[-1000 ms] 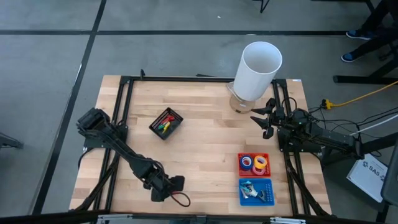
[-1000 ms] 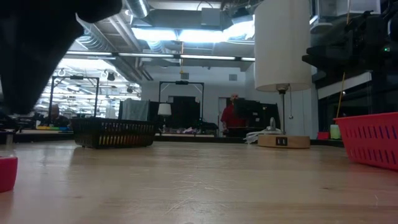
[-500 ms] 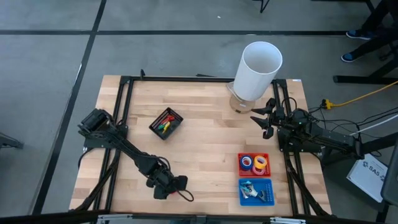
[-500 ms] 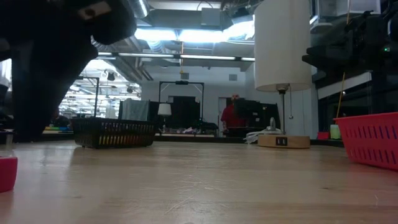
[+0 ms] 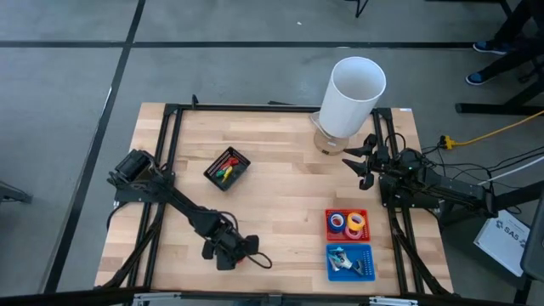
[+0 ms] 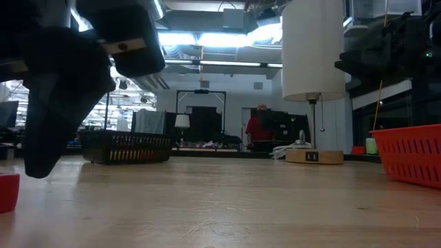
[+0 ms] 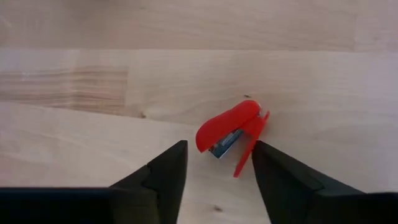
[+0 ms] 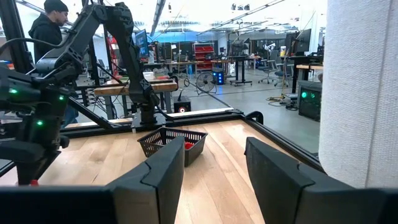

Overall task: Pick and place Stapler, Stapler remover, tape
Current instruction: Put the red stapler into the black basket

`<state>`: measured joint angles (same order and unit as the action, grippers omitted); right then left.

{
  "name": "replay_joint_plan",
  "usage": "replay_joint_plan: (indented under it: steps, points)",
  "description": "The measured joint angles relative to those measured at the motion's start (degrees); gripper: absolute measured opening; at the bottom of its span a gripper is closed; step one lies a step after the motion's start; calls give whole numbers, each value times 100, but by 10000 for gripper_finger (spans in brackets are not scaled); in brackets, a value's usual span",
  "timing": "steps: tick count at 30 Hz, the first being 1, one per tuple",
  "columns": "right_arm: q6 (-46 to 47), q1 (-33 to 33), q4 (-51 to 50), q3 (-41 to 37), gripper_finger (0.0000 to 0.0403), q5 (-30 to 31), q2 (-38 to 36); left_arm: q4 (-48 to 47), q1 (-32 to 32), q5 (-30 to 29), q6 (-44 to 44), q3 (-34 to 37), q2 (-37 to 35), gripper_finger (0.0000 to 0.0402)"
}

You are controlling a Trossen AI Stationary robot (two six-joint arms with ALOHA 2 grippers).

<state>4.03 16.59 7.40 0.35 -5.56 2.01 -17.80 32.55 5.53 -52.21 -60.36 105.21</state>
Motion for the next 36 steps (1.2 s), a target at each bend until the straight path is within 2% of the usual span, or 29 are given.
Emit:
replay_joint_plan:
  steps: [5, 17, 23, 29, 36]
  points:
    - [0, -1, 2, -1, 171, 0, -1, -1, -8, 98, 123, 0, 0, 135]
    - [0, -1, 2, -1, 171, 0, -1, -145, -6, 106, 1311, 0, -2, 51]
    - [0, 0, 1, 0, 171, 0, 0, -193, -4, 140, 1570, 2, -2, 10]
    - [0, -1, 1, -1, 171, 0, 0, -217, -4, 171, 1731, 2, 4, 5]
    - [0, -1, 2, -1, 171, 0, -1, -343, -4, 98, 2338, 0, 5, 3]
